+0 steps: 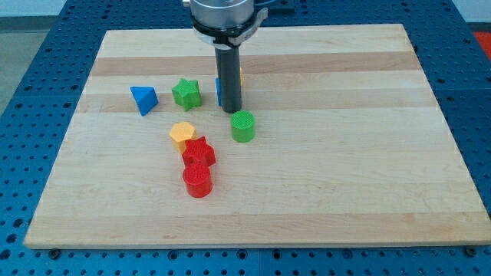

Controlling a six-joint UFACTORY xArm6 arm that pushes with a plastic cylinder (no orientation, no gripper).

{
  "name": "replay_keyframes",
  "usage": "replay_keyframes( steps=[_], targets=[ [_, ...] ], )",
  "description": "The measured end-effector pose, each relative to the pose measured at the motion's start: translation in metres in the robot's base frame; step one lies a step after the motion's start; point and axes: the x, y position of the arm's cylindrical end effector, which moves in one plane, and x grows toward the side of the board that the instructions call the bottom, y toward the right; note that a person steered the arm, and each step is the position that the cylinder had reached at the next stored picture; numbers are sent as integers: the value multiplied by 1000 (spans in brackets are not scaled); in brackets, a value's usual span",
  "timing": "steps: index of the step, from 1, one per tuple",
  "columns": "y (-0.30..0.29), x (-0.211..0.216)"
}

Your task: Push the green circle towards the right

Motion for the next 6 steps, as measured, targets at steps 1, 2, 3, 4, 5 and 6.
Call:
replay_keyframes(
  steps=[1, 2, 3, 4, 5, 6],
  targets=[
    [0, -1],
    [-12, -3],
    [-19, 25],
    [-10, 45],
    [13, 71],
    [46, 70]
  ],
)
